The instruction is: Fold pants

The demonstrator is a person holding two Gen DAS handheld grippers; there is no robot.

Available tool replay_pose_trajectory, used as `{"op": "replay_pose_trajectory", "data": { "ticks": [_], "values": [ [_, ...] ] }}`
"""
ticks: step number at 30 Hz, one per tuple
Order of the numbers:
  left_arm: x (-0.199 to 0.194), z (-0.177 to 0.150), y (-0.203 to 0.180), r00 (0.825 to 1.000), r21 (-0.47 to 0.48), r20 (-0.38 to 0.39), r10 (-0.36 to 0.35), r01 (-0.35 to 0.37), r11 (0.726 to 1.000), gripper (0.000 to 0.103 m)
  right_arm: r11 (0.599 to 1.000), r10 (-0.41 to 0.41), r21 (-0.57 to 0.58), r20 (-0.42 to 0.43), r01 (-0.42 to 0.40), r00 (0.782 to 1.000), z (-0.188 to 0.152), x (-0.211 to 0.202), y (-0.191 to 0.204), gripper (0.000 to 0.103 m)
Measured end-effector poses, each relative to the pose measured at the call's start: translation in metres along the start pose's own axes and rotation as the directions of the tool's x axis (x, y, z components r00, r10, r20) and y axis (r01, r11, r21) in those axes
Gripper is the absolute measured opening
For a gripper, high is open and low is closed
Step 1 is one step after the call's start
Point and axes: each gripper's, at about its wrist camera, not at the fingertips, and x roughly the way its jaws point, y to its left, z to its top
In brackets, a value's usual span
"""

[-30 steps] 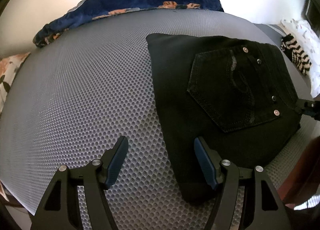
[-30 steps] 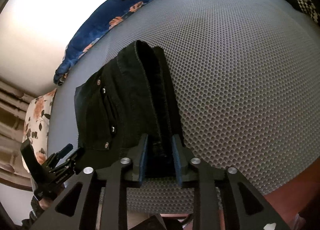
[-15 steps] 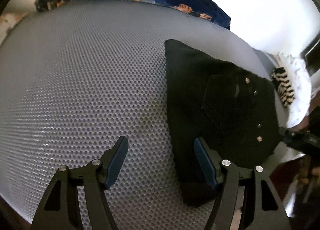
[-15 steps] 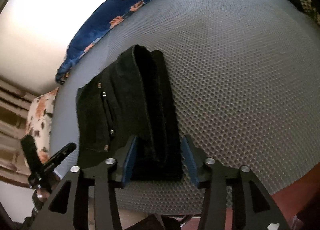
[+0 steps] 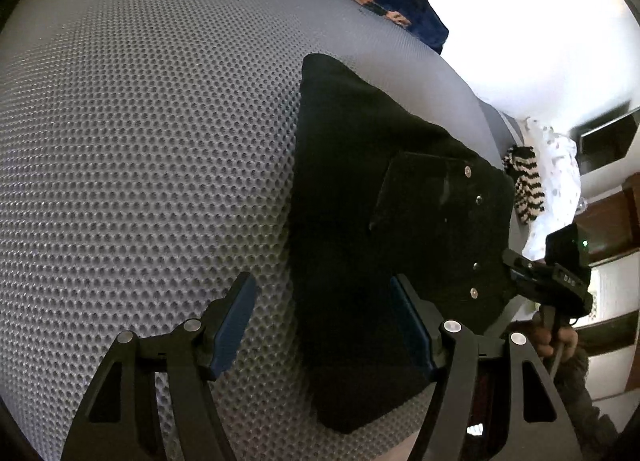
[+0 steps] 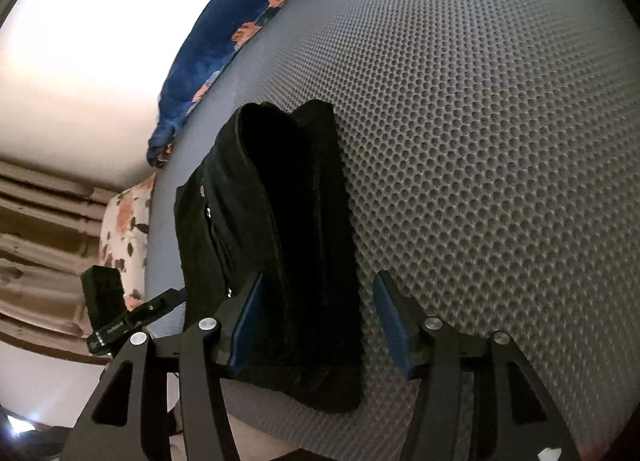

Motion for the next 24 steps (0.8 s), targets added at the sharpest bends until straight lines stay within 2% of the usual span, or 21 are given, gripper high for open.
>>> {"op": "replay_pose_trajectory", "data": {
  "ticks": [7,8,10,11,19,23,24],
  "values": [
    [0.011,0.017,0.001,0.997,-0.036,-0.022,-0.075,0.074,0.997,0.067,0.995,0.093,-0.030,-0.067,-0.095,0.993,0.014,0.013,-0.002,0.050],
    [0.013,0.019,0.000,0.996,-0.030,-0.028,-0.083,0.082,0.996,0.062,0.994,0.104,-0.036,-0.085,-0.108,0.991,0.017,0.015,-0.001,0.048],
    [0.018,0.023,-0.004,0.995,-0.024,-0.033,-0.091,0.090,0.996,0.058,0.991,0.117,-0.048,-0.107,-0.123,0.987,0.019,0.018,0.000,0.046],
    [0.024,0.026,-0.007,0.992,-0.026,-0.059,-0.115,0.114,0.993,0.053,0.990,0.125,-0.053,-0.123,-0.132,0.985,0.021,0.021,0.001,0.044],
    [0.032,0.035,-0.010,0.980,-0.045,-0.066,-0.188,0.186,0.982,0.053,0.974,0.205,-0.058,-0.177,-0.218,0.963,0.033,0.046,0.011,0.038],
    [0.036,0.041,-0.017,0.983,-0.049,-0.045,-0.179,0.177,0.983,0.052,0.976,0.201,-0.053,-0.149,-0.211,0.968,0.039,0.051,0.016,0.036],
    [0.038,0.040,-0.022,0.988,-0.040,-0.038,-0.150,0.148,0.988,0.048,0.977,0.199,-0.048,-0.143,-0.207,0.970,0.039,0.049,0.015,0.036]
  ]
}}
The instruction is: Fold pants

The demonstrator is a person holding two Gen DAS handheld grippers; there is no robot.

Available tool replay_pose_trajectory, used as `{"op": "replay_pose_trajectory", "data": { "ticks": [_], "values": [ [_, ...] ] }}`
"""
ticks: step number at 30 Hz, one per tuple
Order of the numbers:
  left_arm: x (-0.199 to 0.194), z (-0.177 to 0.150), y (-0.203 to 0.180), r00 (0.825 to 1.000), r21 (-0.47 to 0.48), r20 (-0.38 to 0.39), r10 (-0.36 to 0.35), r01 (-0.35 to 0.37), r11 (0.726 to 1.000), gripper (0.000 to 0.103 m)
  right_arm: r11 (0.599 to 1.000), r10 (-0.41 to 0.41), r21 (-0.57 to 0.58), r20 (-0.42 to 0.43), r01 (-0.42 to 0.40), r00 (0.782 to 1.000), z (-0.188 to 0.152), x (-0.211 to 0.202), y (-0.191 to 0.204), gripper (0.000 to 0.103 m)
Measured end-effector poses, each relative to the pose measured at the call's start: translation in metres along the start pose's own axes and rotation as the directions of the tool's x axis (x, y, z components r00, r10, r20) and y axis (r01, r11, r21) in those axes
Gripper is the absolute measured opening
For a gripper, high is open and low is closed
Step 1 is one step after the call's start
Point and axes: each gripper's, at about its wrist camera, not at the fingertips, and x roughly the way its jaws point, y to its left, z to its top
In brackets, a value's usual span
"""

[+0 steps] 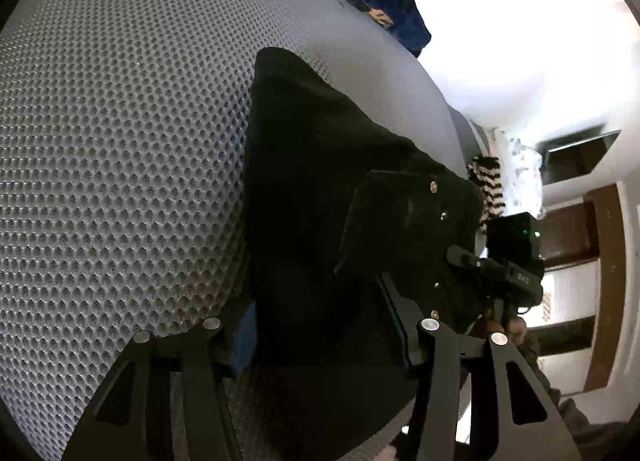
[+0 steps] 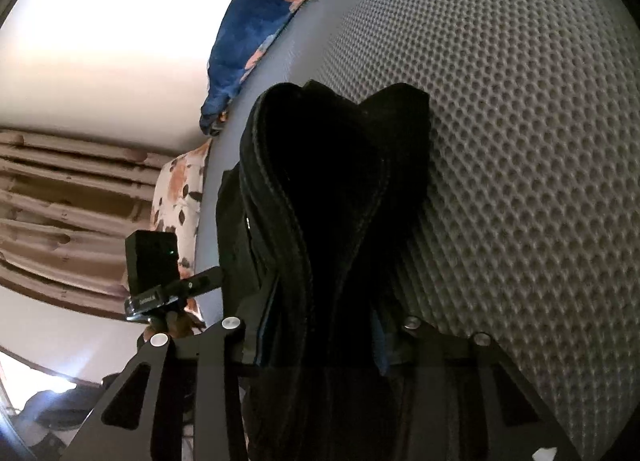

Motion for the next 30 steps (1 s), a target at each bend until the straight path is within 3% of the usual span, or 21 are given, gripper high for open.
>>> {"op": "replay_pose_trajectory", "data": {
  "ticks": [2,5,9,12,17,24,30],
  "values": [
    [0.004,-0.001,-0.011,0.997,0.046,0.012,0.072,-0.073,0.996,0.037,1.000,-0.026,0.006,0.018,0.026,0.999,-0.003,-0.001,0.003,0.035],
    [0.008,-0.003,-0.025,0.988,0.077,0.029,0.149,-0.151,0.986,0.035,0.998,-0.061,0.029,0.044,0.059,0.997,-0.006,0.000,0.007,0.035],
    [0.017,-0.006,-0.051,0.964,0.137,0.062,0.259,-0.266,0.954,0.034,0.994,-0.097,0.059,0.062,0.093,0.993,-0.008,0.001,0.012,0.035],
    [0.024,-0.008,-0.067,0.949,0.161,0.084,0.303,-0.313,0.936,0.033,0.988,-0.146,0.050,0.078,0.143,0.986,-0.008,0.003,0.020,0.035],
    [0.032,-0.017,-0.091,0.939,0.196,0.114,0.325,-0.342,0.919,0.024,0.976,-0.216,0.032,0.105,0.214,0.971,-0.009,0.002,0.036,0.029],
    [-0.005,-0.024,-0.072,0.938,0.243,0.151,0.312,-0.341,0.908,0.017,0.961,-0.273,0.001,0.138,0.275,0.952,-0.015,0.002,0.066,0.026],
    [-0.030,-0.031,-0.054,0.933,0.235,0.184,0.308,-0.347,0.908,0.016,0.959,-0.277,-0.032,0.129,0.283,0.952,-0.027,0.011,0.090,0.026]
  ]
}}
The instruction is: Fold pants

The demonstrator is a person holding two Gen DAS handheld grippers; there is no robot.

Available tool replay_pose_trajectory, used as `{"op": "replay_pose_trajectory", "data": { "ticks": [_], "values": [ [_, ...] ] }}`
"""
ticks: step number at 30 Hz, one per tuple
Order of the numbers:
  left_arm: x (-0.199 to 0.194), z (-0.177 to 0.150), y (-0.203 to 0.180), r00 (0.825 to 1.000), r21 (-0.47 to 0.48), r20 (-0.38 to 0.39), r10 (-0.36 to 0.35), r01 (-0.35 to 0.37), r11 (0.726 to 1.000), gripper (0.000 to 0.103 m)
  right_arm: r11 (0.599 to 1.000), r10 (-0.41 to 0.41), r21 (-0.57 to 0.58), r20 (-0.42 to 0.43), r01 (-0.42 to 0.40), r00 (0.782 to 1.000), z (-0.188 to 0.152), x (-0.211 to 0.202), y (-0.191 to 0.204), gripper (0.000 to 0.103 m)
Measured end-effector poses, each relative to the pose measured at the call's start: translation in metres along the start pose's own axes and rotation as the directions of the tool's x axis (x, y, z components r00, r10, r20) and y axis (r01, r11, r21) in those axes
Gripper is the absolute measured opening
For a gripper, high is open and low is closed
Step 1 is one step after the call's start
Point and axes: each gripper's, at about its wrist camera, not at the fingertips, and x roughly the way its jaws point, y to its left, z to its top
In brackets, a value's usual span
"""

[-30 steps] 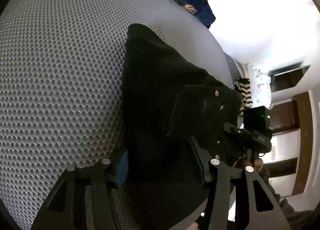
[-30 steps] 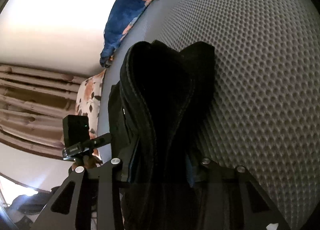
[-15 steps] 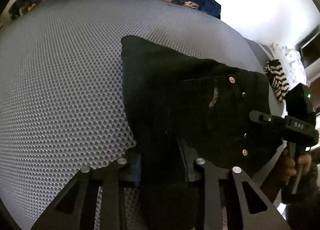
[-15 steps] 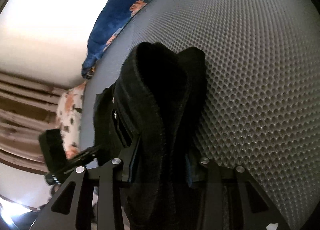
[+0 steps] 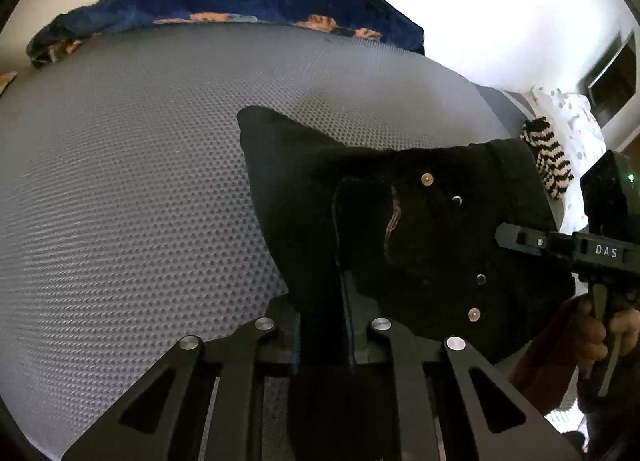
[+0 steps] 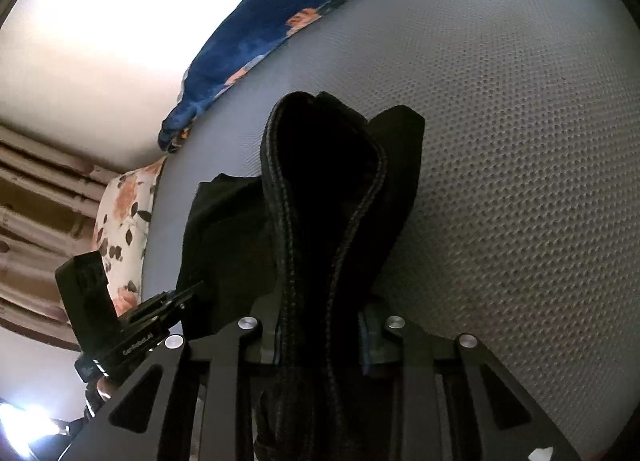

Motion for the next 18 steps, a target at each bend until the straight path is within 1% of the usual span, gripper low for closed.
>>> {"op": "replay_pose_trajectory", "data": {
  "ticks": [7,12,18],
  "values": [
    [-0.029,-0.014,0.021,0.998,-0.023,0.052,0.030,-0.029,0.999,0.016,0.999,0.022,-0.038,-0.024,-0.023,0.999,-0.010,0.011,0.029,0.025],
    [-0.046,-0.018,0.036,0.995,-0.042,0.082,0.047,-0.044,0.998,0.016,0.997,0.041,-0.066,-0.035,-0.043,0.999,-0.015,0.019,0.052,0.025],
    [-0.059,-0.013,0.052,0.993,-0.061,0.099,0.067,-0.061,0.996,0.016,0.994,0.060,-0.086,-0.052,-0.064,0.997,-0.008,0.032,0.072,0.025]
  ]
}}
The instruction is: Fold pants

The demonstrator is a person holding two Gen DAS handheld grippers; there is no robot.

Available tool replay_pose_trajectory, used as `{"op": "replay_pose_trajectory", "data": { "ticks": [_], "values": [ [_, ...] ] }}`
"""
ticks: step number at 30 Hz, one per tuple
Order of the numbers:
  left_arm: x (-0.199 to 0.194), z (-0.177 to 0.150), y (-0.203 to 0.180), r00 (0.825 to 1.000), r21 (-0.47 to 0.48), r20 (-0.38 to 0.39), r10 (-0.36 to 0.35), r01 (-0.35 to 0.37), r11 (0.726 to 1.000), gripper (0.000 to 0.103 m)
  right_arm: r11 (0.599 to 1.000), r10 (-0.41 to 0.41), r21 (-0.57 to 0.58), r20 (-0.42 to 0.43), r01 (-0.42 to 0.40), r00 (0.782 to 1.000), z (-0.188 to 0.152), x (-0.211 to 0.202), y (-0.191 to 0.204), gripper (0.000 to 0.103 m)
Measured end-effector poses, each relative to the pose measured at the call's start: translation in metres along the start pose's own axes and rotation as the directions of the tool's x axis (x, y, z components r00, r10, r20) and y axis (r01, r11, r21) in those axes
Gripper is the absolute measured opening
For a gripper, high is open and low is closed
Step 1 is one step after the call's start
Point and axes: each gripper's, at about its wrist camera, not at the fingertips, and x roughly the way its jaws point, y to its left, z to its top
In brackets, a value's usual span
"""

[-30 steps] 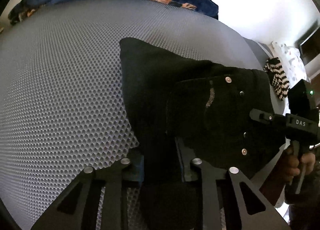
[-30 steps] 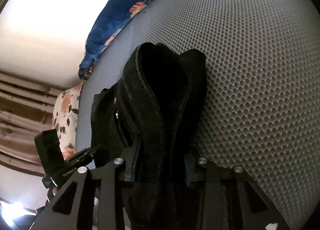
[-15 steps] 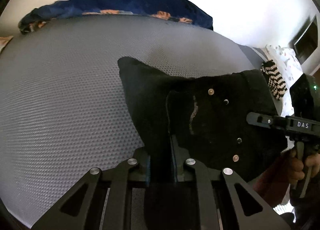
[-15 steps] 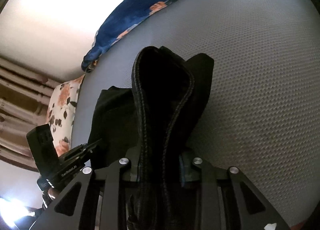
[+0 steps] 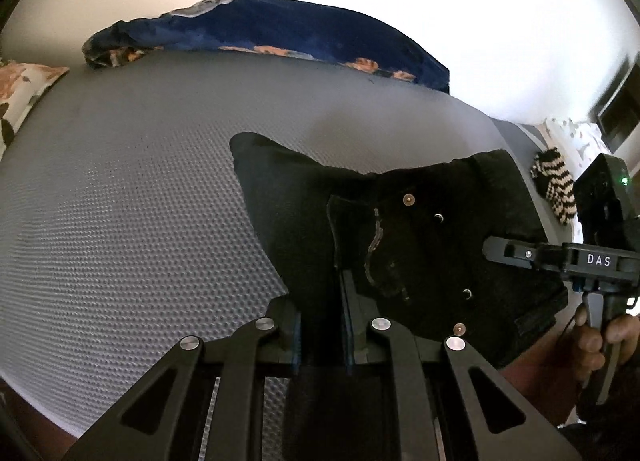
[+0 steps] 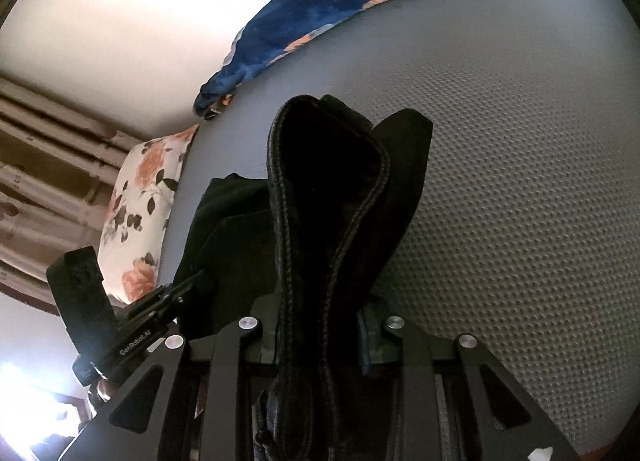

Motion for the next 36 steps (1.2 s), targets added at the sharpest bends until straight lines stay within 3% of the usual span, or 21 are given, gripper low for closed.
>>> {"op": "replay_pose_trajectory", "data": {
  "ticks": [13,30,36],
  "values": [
    [0.021,0.062,0.029,1.000,-0.014,0.022,0.006,-0.006,1.000,0.016,1.000,0.014,-0.019,-0.011,-0.014,1.000,0.067,0.027,0.009,0.025],
    [0.102,0.183,0.071,0.998,-0.029,0.059,0.030,-0.029,0.999,0.016,0.999,-0.020,-0.033,0.031,0.021,0.999,0.195,0.089,-0.002,0.025],
    [0.131,0.192,0.090,0.997,-0.035,0.065,0.040,-0.037,0.999,0.016,0.997,-0.058,-0.049,0.056,0.061,0.997,0.219,0.103,-0.016,0.025]
  ]
}}
